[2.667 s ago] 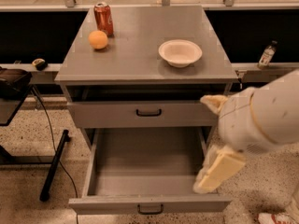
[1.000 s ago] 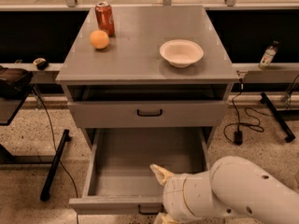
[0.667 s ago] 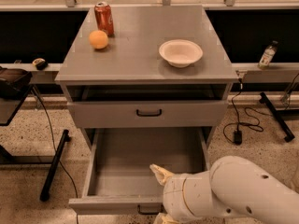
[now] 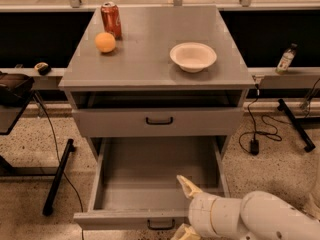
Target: Close middle drawer
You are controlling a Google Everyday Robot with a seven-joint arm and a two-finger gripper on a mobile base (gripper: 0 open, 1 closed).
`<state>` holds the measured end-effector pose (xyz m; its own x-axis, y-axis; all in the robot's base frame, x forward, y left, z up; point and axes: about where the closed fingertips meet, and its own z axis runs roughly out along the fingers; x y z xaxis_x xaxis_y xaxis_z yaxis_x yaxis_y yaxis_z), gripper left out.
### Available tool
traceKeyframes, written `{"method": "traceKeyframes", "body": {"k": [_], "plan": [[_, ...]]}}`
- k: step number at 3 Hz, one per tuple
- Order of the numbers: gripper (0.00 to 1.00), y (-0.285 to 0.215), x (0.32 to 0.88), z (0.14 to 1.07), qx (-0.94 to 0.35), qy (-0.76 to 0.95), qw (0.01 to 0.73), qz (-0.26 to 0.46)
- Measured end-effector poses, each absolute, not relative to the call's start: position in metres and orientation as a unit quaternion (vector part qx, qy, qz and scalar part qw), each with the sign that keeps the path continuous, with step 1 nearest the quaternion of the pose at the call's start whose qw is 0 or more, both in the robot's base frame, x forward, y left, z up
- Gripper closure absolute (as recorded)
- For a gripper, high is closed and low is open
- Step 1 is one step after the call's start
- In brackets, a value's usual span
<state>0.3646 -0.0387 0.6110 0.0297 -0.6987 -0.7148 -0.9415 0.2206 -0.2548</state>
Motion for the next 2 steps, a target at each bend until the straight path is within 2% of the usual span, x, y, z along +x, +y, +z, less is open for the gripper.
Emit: {"method": "traceKeyframes", "body": {"k": [1,2], "plan": [[0.15,-0.055,0.371,0.567,-0.602,0.66,0.419,0.16],[0.46,-0.057,0.363,0.509,-0.605,0.644,0.423,0.2]]}}
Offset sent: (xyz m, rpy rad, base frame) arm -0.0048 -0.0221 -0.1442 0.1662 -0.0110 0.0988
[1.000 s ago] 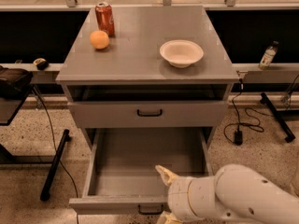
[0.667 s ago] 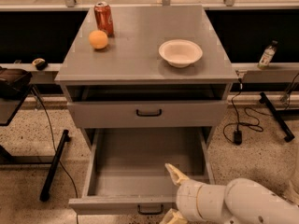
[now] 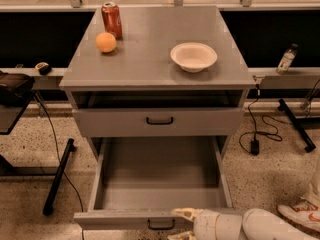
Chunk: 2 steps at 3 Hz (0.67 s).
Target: Close middle drawer
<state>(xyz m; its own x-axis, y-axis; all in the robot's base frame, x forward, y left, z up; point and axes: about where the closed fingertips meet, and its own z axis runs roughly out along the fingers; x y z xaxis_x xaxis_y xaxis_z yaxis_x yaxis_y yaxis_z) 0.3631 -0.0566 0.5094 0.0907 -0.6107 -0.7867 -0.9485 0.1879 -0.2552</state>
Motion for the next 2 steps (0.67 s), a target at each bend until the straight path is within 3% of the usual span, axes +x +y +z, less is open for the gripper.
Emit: {"method": "traceKeyframes", "body": {"k": [2], "plan": [[0.93,-0.078,0.348,0.452,-0.61,0.656,0.39,0.212]]}}
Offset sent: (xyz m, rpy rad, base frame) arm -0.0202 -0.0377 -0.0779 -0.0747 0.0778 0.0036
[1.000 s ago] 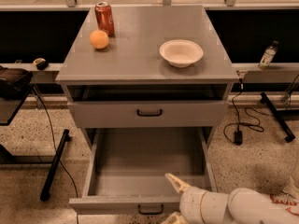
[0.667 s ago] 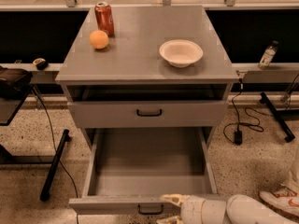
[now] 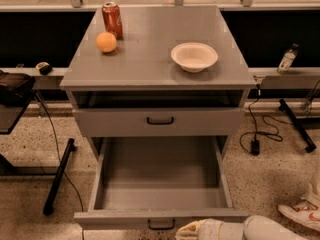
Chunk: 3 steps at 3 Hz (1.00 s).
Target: Close middle drawer
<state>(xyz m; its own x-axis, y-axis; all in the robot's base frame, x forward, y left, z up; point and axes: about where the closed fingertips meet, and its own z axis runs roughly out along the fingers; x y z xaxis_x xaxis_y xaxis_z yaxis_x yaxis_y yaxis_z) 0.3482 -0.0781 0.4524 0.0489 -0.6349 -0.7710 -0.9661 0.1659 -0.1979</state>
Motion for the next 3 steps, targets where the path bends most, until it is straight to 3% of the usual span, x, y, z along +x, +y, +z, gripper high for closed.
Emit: {"method": "traceKeyframes", "body": {"k": [1,3], "plan": [[1.0,-0.079,0.348,0.452,-0.61,0.657,0.39,0.212],[1.0,-0.099,0.382,0.367,-0.587,0.673,0.416,0.176]]}}
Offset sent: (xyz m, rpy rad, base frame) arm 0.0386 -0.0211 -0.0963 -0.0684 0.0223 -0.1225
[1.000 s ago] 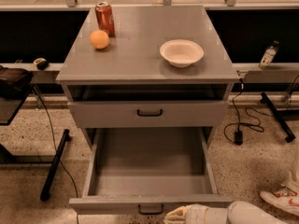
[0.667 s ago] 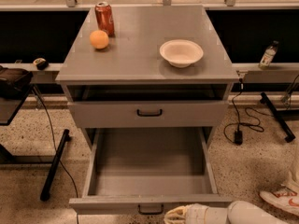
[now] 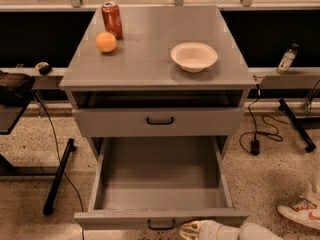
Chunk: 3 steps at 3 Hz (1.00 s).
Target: Close middle drawer
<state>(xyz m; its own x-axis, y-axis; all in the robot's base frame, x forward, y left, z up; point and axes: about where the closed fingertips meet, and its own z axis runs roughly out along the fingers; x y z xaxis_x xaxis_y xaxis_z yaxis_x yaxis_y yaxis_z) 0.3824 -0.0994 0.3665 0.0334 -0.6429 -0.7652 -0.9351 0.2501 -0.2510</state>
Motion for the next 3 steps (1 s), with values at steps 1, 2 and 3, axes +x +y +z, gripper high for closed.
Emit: {"method": "traceKeyframes", "body": {"k": [1,2,3], "plan": [[1.0,-0.106,0.394,0.347,-0.58,0.665,0.445,0.15],[1.0,-0.102,0.414,0.353,-0.57,0.643,0.492,0.14],[1.0,-0.082,0.444,0.372,-0.557,0.617,0.538,0.138]]}}
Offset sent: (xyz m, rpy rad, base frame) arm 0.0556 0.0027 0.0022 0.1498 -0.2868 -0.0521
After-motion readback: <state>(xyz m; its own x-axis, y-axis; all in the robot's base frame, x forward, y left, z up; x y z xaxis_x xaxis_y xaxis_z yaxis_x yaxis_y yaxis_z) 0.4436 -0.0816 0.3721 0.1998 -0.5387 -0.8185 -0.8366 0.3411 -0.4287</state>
